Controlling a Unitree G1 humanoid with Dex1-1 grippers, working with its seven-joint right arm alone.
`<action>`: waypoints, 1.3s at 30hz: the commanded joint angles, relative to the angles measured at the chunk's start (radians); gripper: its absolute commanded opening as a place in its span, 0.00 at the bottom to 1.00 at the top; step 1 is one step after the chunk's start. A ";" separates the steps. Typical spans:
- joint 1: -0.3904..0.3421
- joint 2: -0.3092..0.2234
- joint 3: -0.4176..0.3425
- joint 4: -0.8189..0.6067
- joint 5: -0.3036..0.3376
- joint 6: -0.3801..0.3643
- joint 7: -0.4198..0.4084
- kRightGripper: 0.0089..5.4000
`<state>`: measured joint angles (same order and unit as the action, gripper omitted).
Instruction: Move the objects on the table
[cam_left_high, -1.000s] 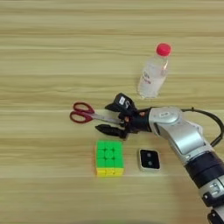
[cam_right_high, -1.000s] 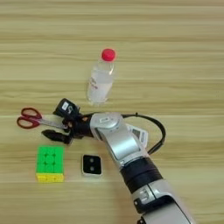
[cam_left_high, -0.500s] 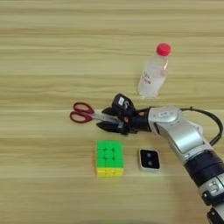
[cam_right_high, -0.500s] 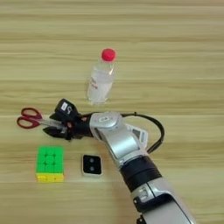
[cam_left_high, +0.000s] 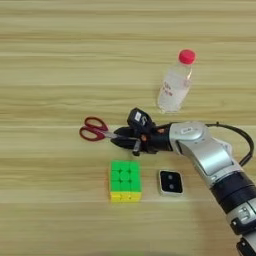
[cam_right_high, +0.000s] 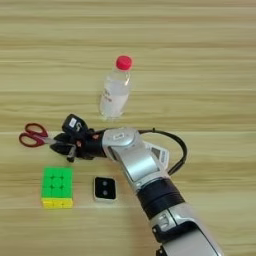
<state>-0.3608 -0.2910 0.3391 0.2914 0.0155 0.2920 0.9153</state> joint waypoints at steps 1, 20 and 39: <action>-0.022 -0.025 -0.005 0.008 -0.027 0.009 -0.031 0.13; -0.041 -0.015 -0.063 -0.053 0.002 -0.033 -0.060 0.13; 0.044 -0.208 -0.226 -0.454 0.134 -0.025 0.090 0.13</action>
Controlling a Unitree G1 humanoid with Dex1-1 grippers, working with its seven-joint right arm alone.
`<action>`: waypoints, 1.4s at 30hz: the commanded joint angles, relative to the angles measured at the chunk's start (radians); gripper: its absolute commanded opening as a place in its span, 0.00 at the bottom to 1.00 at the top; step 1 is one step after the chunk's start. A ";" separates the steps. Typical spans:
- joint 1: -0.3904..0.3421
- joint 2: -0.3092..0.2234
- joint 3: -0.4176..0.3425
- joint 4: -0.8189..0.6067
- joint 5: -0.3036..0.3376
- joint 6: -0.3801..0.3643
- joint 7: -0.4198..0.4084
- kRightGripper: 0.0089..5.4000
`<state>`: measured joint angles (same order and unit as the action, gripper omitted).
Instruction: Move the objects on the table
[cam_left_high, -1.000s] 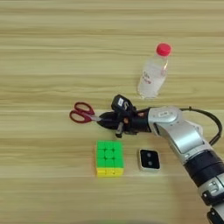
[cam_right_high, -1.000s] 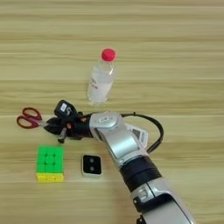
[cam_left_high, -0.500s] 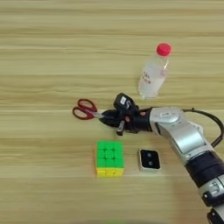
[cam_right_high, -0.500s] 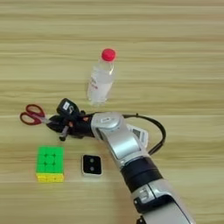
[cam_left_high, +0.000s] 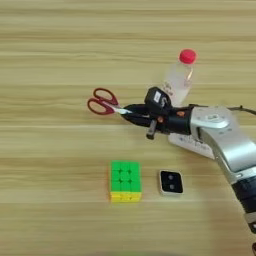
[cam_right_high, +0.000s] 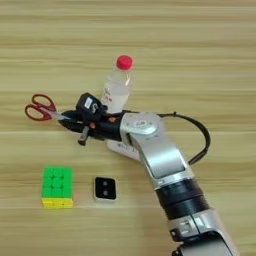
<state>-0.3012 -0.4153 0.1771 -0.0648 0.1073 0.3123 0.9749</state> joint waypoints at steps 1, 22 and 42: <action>-0.001 -0.101 -0.070 -0.110 0.049 -0.046 0.044 0.13; 0.107 -0.208 -0.014 0.003 -0.037 -0.089 0.113 0.13; 0.117 -0.210 0.002 0.024 -0.055 -0.095 0.142 0.18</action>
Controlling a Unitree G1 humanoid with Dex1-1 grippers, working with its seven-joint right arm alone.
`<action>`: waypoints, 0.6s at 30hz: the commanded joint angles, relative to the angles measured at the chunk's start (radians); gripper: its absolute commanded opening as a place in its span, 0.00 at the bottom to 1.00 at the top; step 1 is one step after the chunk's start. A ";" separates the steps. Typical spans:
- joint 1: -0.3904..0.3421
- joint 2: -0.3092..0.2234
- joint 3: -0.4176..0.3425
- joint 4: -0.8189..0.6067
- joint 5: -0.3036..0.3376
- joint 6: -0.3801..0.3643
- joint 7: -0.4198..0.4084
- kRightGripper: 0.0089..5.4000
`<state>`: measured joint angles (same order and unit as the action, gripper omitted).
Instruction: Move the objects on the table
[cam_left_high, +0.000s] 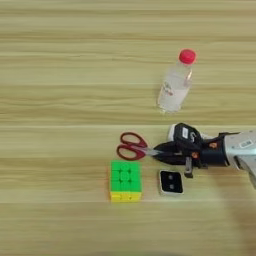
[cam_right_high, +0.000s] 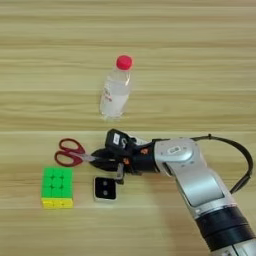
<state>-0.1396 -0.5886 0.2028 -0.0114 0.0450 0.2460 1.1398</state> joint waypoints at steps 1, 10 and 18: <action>-0.044 -0.036 -0.024 -0.030 0.007 -0.028 -0.023 0.20; -0.057 -0.020 -0.041 -0.027 0.019 -0.042 -0.036 0.44; -0.157 0.089 -0.178 -0.034 0.148 -0.066 -0.142 0.64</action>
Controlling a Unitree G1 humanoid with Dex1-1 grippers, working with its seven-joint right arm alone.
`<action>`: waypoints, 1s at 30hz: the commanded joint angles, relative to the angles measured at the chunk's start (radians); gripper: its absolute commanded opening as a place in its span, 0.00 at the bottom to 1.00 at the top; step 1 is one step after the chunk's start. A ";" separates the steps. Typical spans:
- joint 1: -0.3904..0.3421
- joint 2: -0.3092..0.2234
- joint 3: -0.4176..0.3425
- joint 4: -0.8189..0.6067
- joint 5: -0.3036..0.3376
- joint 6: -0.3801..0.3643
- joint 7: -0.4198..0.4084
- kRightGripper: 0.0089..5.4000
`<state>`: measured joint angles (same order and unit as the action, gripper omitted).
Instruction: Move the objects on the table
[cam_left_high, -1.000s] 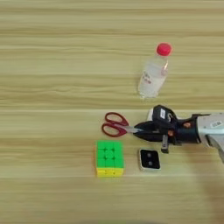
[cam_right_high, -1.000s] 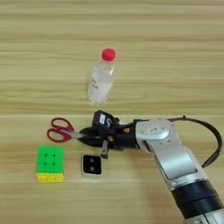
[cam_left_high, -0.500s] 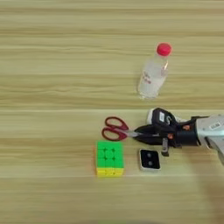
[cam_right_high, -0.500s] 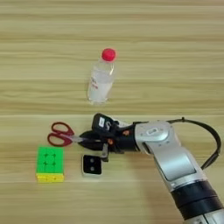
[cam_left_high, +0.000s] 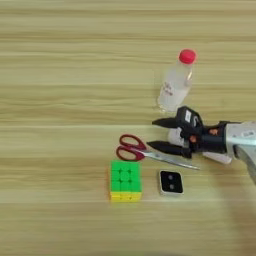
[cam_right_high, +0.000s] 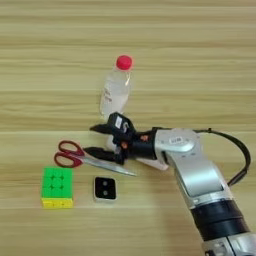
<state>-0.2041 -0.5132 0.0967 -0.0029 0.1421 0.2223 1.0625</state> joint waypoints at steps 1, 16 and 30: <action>-0.103 0.026 -0.087 -0.047 0.067 -0.047 -0.077 0.66; -0.288 0.198 -0.331 0.081 0.162 -0.509 -0.341 0.99; -0.305 0.101 -0.240 0.223 0.066 -0.223 -0.395 0.99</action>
<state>-0.4438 -0.3604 -0.1489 0.2511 0.2158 -0.0392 0.6824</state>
